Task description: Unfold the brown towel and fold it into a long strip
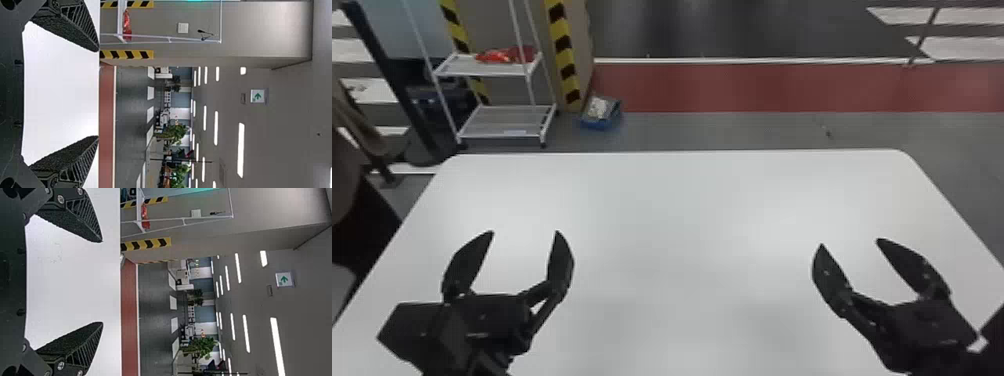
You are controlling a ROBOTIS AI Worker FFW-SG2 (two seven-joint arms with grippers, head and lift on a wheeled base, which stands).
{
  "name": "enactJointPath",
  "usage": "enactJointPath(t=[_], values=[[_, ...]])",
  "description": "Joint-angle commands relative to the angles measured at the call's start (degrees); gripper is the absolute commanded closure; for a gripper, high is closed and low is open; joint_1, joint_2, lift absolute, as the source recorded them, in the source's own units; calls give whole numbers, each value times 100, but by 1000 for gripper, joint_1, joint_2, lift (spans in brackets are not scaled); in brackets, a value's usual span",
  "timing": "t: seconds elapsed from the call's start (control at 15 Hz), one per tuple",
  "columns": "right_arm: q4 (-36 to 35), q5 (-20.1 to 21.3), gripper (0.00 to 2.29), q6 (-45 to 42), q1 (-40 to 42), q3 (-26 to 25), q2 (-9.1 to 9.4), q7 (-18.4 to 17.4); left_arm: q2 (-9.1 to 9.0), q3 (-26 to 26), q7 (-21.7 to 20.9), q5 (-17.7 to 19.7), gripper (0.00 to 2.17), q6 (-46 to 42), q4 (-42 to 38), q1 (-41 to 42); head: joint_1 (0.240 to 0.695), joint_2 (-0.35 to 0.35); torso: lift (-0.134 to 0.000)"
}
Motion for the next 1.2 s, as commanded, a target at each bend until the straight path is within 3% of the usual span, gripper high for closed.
enactJointPath(t=[0.0, 1.13], values=[[1, -12, 144, -17, -1, -16, 5, 0, 17, 6, 1, 0, 90, 0, -18, 1, 695, 17, -123], [89, -21, 144, 0, -45, -24, 5, -26, -1, -12, -43, -35, 90, 35, 35, -26, 695, 9, -123]])
